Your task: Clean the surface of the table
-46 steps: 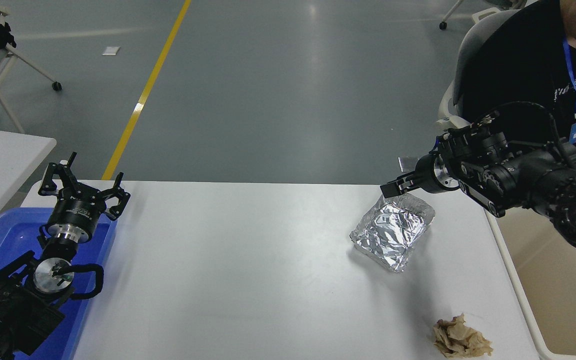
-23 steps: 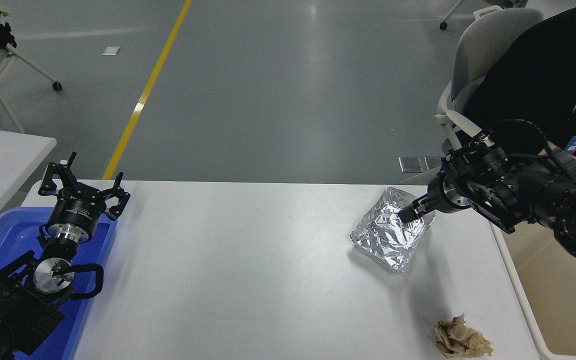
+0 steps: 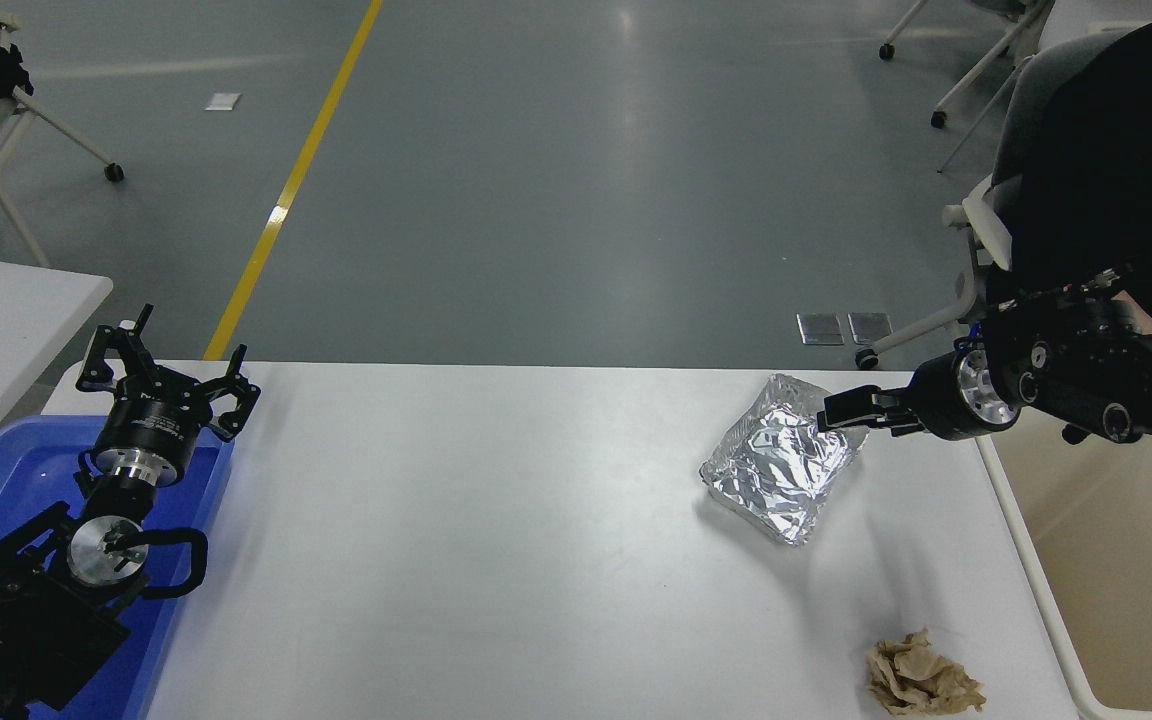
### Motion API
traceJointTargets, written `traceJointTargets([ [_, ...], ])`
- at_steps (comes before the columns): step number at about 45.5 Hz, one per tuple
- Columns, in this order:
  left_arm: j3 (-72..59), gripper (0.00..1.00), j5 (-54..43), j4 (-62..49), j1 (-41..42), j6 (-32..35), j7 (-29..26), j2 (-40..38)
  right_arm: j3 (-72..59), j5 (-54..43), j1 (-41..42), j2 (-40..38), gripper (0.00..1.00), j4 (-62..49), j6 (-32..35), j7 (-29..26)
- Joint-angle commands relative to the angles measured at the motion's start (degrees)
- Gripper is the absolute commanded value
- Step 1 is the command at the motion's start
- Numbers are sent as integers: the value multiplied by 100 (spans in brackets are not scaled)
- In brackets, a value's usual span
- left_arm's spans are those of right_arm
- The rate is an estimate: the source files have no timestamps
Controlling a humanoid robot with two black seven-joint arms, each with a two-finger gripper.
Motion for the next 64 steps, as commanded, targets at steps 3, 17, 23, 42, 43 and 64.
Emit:
traceJointTargets([
  [3,0,100,0,-4,0,0,0,-1,85,2286,-450,-249,98,116,54,-1392],
  [17,0,100,0,-4,0,0,0,-1,463,3149,-740,-302,98,371,-60,-1648],
  [23,0,100,0,5,0,0,0,-1,682,3070,-933,-161,98,494,-368,-1648],
  [42,0,100,0,-4,0,0,0,-1,771,2657,-828,252,98,328,-579,-1613],
  [43,0,100,0,-4,0,0,0,-1,762,2630,-837,287,98,284,-579,-1613],
  [64,0,100,0,-4,0,0,0,-1,753,2191,-1118,867,97,-498,-632,-1604],
])
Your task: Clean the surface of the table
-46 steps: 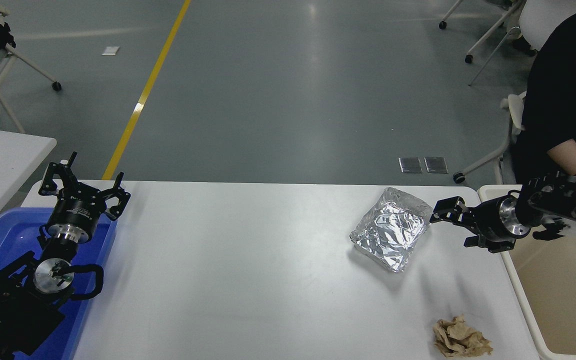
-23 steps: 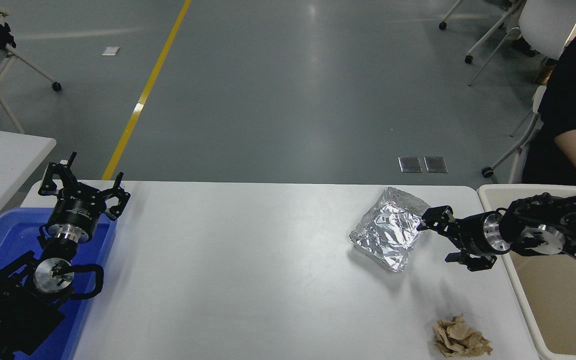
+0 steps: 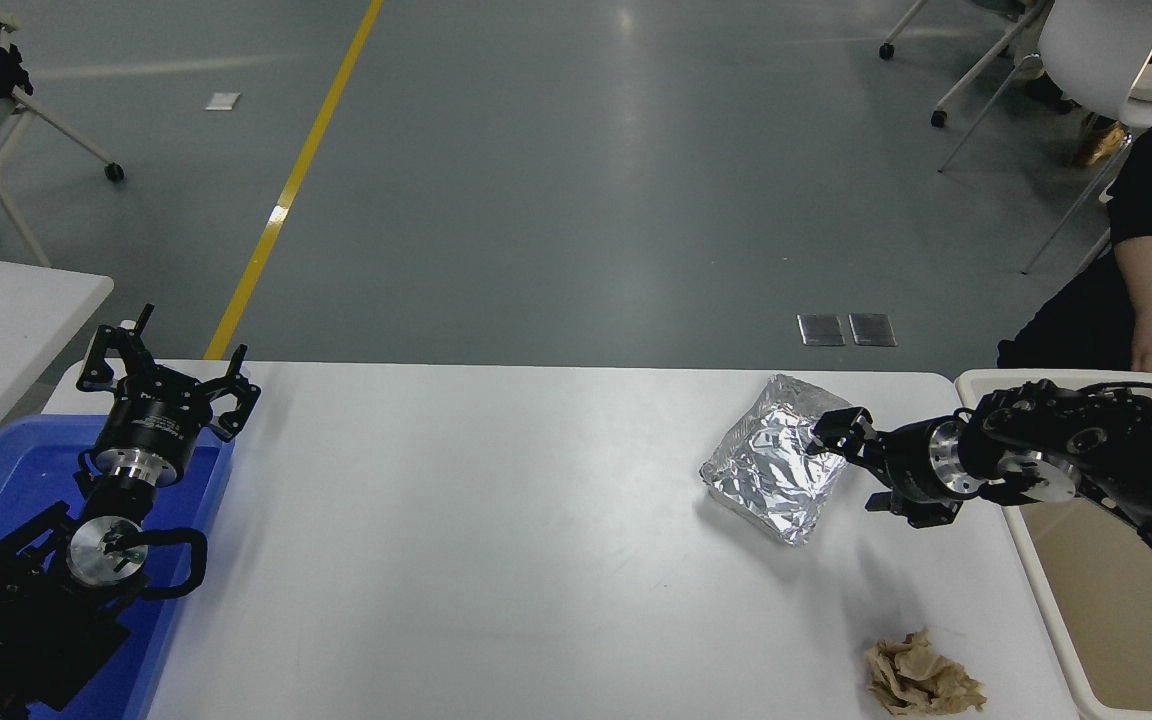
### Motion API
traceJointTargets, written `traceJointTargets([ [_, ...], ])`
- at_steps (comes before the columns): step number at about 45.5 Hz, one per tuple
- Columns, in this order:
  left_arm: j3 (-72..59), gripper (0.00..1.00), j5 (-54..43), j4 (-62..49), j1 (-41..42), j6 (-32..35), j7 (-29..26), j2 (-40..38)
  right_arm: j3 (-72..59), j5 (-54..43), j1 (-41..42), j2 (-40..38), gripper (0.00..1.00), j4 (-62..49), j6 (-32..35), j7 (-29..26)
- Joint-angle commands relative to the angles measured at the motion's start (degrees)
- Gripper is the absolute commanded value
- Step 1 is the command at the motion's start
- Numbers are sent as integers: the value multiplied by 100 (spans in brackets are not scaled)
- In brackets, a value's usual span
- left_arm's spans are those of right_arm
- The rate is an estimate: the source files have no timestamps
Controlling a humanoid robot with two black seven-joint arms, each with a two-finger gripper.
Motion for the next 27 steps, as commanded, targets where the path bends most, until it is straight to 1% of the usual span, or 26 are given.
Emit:
traceJointTargets([
  [1,0,100,0,4,0,0,0,0,5,-201,-100,300,96,-317,-85,4],
  [10,0,100,0,-5,0,0,0,0,5,-316,-267,607,96,-713,-226,-5],
  [14,0,100,0,-5,0,0,0,0,5,-325,-302,643,91,-739,-252,4],
  [18,0,100,0,4,0,0,0,0,5,-465,-329,704,90,-844,-313,4],
  [20,0,100,0,-5,0,0,0,0,5,-570,-364,748,86,-915,-340,13],
  [27,0,100,0,-5,0,0,0,0,13,-843,-557,906,85,-1222,-419,13],
])
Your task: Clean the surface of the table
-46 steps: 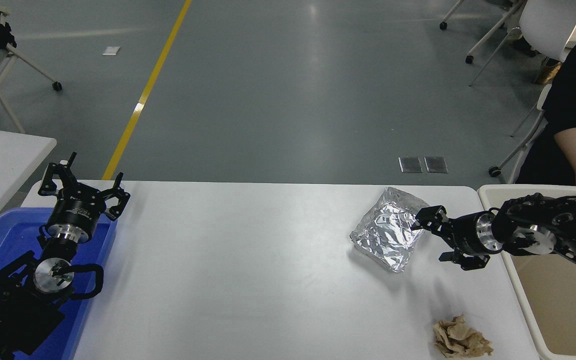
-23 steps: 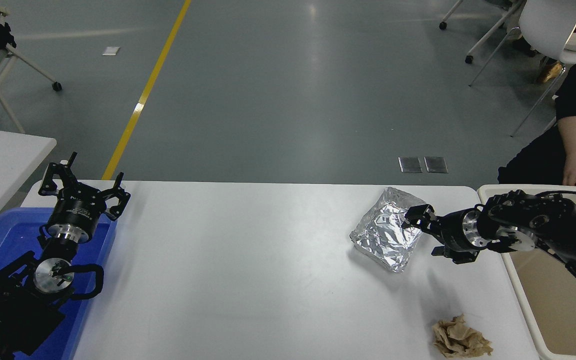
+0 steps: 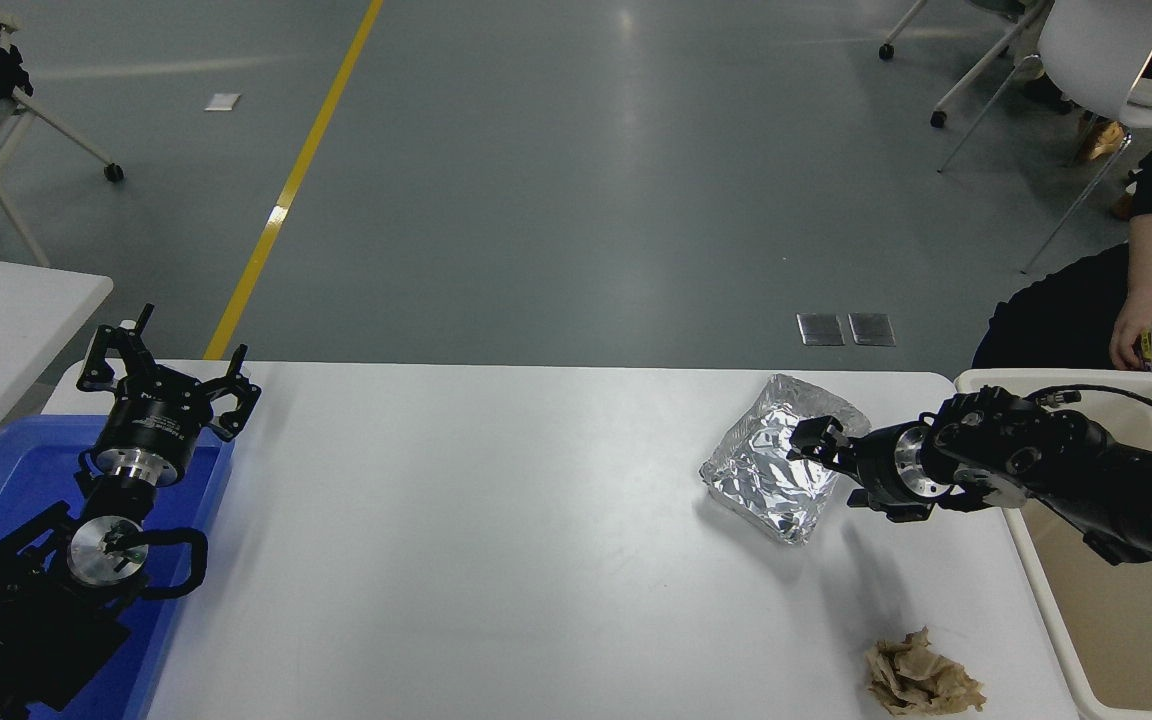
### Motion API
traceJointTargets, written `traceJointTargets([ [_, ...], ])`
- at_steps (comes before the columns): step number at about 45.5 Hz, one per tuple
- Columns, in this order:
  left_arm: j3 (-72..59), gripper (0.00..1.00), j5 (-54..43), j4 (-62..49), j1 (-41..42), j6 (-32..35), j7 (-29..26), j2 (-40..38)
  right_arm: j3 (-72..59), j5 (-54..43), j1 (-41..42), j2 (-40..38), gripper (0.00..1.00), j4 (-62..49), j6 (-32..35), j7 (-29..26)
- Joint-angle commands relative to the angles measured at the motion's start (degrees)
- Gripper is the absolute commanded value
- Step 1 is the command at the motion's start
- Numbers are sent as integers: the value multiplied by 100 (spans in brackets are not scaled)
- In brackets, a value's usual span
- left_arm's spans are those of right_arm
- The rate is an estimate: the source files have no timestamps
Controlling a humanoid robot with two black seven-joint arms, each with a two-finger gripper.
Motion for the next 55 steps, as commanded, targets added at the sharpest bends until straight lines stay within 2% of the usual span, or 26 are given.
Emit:
traceJointTargets([
  [1,0,100,0,7,0,0,0,0,7,-332,-242,255,84,-418,-123,5],
  [9,0,100,0,-2,0,0,0,0,-1,-367,-286,273,83,-489,-132,49],
  [18,0,100,0,-2,0,0,0,0,7,-666,-339,290,70,-497,-176,181],
  [24,0,100,0,-2,0,0,0,0,-1,-674,-400,352,57,-594,-184,181],
  [30,0,100,0,7,0,0,0,0,-1,-674,-435,361,51,-603,-184,181],
  [36,0,100,0,7,0,0,0,0,-36,-683,-444,361,33,-603,-167,181],
  [46,0,100,0,-2,0,0,0,0,-45,-692,-435,361,22,-603,-158,190],
  [55,0,100,0,-2,0,0,0,0,-45,-859,-435,361,0,-603,-158,190],
])
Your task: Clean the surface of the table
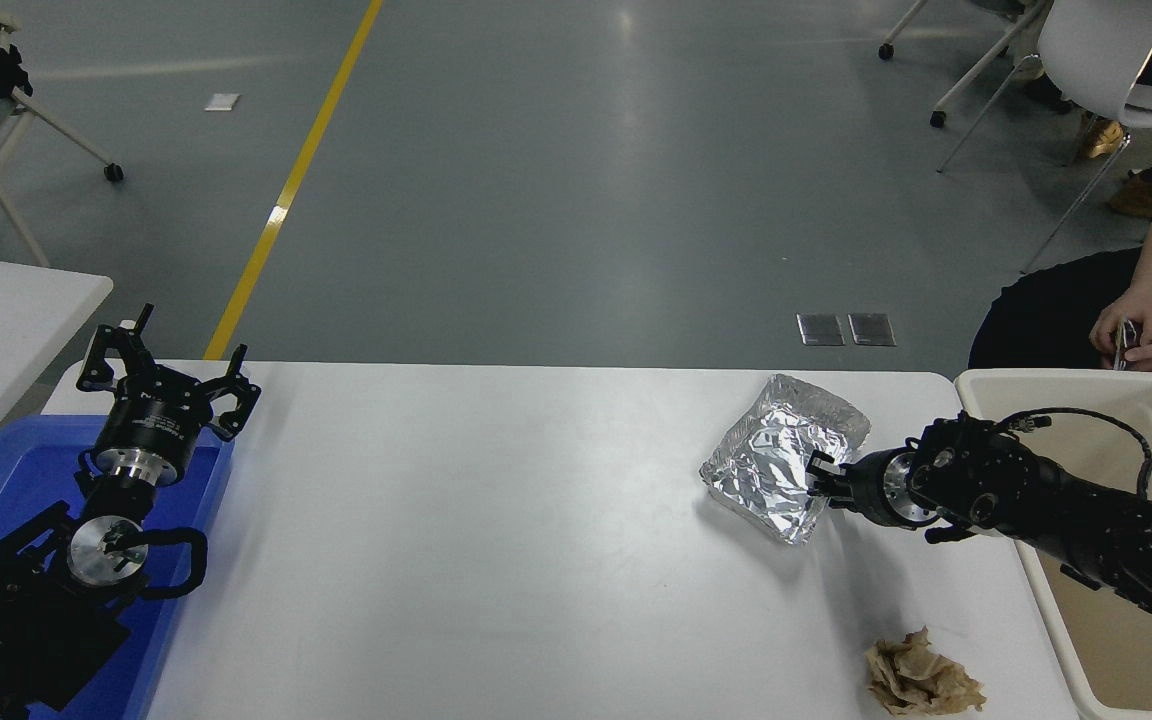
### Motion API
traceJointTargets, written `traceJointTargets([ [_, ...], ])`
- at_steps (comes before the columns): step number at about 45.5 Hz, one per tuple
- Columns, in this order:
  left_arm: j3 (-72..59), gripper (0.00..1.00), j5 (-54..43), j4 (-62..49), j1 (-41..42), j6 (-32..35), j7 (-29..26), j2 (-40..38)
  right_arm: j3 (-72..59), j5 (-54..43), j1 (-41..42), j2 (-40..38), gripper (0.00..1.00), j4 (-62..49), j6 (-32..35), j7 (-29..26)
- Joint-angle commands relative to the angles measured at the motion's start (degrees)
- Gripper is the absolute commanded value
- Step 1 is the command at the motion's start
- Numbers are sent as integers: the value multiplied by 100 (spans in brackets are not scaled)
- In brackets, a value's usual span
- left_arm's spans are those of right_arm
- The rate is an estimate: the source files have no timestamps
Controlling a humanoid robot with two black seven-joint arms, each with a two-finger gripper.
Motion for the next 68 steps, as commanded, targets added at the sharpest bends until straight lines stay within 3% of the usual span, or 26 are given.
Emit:
traceJointTargets([
  [1,0,100,0,4,0,0,0,0,-3,-159,-4,-4,0,-5,4,6],
  [26,0,100,0,4,0,0,0,0,137,-159,259,-66,0,12,40,15],
  [68,0,100,0,-4,0,0,0,0,1526,-159,2254,-1700,0,812,1033,76],
])
